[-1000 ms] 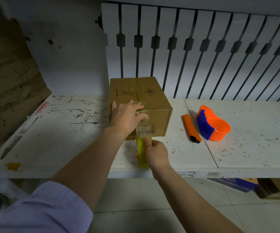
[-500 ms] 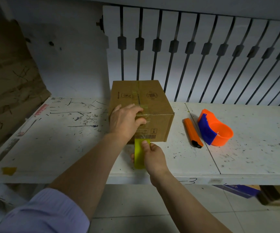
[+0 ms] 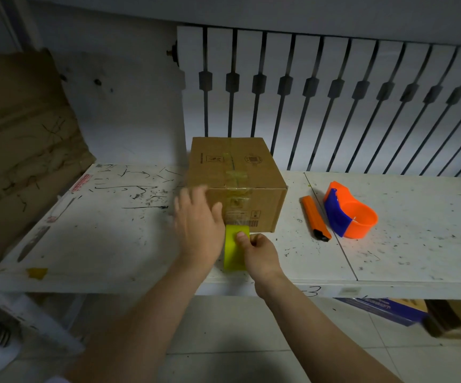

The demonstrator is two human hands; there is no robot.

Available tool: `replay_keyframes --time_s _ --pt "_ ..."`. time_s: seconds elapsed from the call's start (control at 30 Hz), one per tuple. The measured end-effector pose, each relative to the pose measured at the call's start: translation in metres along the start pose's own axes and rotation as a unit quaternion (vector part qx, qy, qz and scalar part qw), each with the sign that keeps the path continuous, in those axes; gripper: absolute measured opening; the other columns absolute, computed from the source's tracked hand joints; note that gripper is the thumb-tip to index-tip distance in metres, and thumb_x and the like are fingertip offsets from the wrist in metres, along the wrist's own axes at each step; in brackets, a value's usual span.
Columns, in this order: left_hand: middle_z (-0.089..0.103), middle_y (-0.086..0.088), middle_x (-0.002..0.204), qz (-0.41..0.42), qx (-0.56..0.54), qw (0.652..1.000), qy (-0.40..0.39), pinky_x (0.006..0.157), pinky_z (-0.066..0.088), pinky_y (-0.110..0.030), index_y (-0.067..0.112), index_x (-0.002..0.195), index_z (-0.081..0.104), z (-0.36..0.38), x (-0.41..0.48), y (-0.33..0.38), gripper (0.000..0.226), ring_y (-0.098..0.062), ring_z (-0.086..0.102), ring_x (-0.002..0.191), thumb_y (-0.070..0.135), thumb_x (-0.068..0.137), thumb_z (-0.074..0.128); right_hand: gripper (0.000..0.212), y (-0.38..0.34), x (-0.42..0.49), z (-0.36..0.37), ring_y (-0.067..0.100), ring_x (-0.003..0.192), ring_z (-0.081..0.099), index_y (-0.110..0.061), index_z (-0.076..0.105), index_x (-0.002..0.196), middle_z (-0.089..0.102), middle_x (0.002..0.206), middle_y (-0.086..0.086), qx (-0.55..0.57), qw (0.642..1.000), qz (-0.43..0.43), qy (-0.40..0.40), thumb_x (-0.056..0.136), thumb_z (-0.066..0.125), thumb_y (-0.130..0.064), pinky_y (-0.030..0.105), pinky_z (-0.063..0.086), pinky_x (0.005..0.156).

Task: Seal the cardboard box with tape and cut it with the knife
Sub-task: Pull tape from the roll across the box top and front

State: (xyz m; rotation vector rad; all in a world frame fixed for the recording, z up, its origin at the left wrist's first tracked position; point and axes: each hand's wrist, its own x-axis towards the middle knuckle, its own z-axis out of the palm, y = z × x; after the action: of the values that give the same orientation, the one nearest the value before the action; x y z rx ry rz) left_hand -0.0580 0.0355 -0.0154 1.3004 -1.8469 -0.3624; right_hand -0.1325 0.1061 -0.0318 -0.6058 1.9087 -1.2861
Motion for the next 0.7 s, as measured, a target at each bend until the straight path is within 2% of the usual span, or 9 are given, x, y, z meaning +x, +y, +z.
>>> replay_keyframes --time_s 0.07,0.13,0.17,0.3,0.33,0.43,0.57,0.63,0.7 --pt "0.066 -0.011 0.093 -0.189 -0.161 0.965 -0.077 0.083 0.053 -0.046 0.011 0.092 0.060 0.003 -0.009 0.002 0.026 -0.032 0.063 0.093 0.034 0.078 0.059 0.030 -0.001 0.000 -0.002 0.015 0.073 0.048 -0.004 0.057 0.094 0.055 0.085 0.005 -0.007 1.000 -0.004 -0.006 0.094 0.049 -0.033 0.027 0.037 0.067" --pt "0.071 -0.010 0.088 -0.348 -0.289 0.871 -0.193 0.081 0.056 -0.048 0.014 0.086 0.065 0.009 -0.015 0.003 0.041 -0.032 0.068 0.085 0.048 0.063 0.060 0.029 -0.001 0.000 -0.006 0.011 0.062 0.043 -0.012 0.049 0.072 0.050 0.071 0.000 -0.021 1.000 -0.012 -0.014 0.094 0.050 -0.031 0.023 0.033 0.056" --pt "0.072 -0.010 0.089 -0.378 -0.307 0.845 -0.220 0.083 0.056 -0.047 0.014 0.086 0.065 0.014 -0.017 0.001 0.046 -0.031 0.067 0.085 0.051 0.058 0.060 0.033 -0.001 0.000 -0.008 0.011 0.059 0.040 -0.013 0.044 0.066 0.046 0.065 -0.001 -0.033 0.999 -0.017 -0.019 0.093 0.051 -0.029 0.023 0.032 0.054" --pt "0.063 -0.013 0.095 -0.369 -0.325 0.845 -0.212 0.089 0.051 -0.050 0.016 0.074 0.057 0.018 -0.022 0.006 0.017 -0.030 0.060 0.093 0.028 0.073 0.068 0.022 -0.001 0.006 -0.026 0.021 0.071 0.055 -0.012 0.061 0.072 0.060 0.072 0.005 -0.076 0.997 -0.032 -0.004 0.086 0.054 -0.027 0.032 0.045 0.069" --pt "0.063 -0.013 0.101 -0.372 -0.327 0.845 -0.202 0.093 0.050 -0.051 0.015 0.083 0.058 0.020 -0.021 0.006 0.013 -0.031 0.060 0.098 0.023 0.079 0.067 0.021 0.000 0.010 -0.034 0.023 0.076 0.059 -0.012 0.065 0.076 0.065 0.078 0.007 -0.102 0.993 -0.047 0.030 0.085 0.054 -0.027 0.033 0.046 0.072" --pt "0.058 -0.013 0.118 -0.395 -0.328 0.837 -0.191 0.097 0.048 -0.051 0.014 0.119 0.049 0.025 -0.020 0.009 0.043 -0.033 0.057 0.107 0.021 0.080 0.066 0.025 0.007 0.029 -0.059 0.027 0.101 0.059 -0.012 0.067 0.104 0.062 0.113 0.012 -0.250 0.952 -0.123 0.128 0.087 0.051 -0.022 0.034 0.045 0.084" --pt "0.056 -0.012 0.120 -0.399 -0.338 0.833 -0.184 0.098 0.047 -0.052 0.019 0.123 0.048 0.032 -0.020 0.014 0.045 -0.034 0.056 0.110 0.018 0.081 0.063 0.046 0.021 0.066 -0.088 0.034 0.139 0.024 -0.010 0.041 0.137 0.028 0.150 0.017 -0.436 0.878 -0.147 0.135 0.092 0.046 -0.015 0.043 0.030 0.110" --pt "0.058 -0.013 0.121 -0.404 -0.349 0.826 -0.180 0.099 0.046 -0.053 0.019 0.122 0.051 0.036 -0.020 0.015 0.043 -0.034 0.057 0.110 0.017 0.081 0.062 0.056 0.026 0.083 -0.096 0.039 0.144 0.006 -0.011 0.027 0.144 0.012 0.157 0.014 -0.488 0.856 -0.126 0.120 0.092 0.046 -0.013 0.047 0.020 0.117" --pt "0.059 -0.012 0.119 -0.414 -0.355 0.820 -0.176 0.099 0.046 -0.052 0.019 0.120 0.054 0.036 -0.020 0.016 0.038 -0.034 0.057 0.110 0.016 0.082 0.061 0.063 0.029 0.095 -0.100 0.042 0.144 0.000 -0.013 0.014 0.148 0.004 0.158 0.016 -0.511 0.848 -0.089 0.107 0.093 0.044 -0.014 0.049 0.016 0.118"
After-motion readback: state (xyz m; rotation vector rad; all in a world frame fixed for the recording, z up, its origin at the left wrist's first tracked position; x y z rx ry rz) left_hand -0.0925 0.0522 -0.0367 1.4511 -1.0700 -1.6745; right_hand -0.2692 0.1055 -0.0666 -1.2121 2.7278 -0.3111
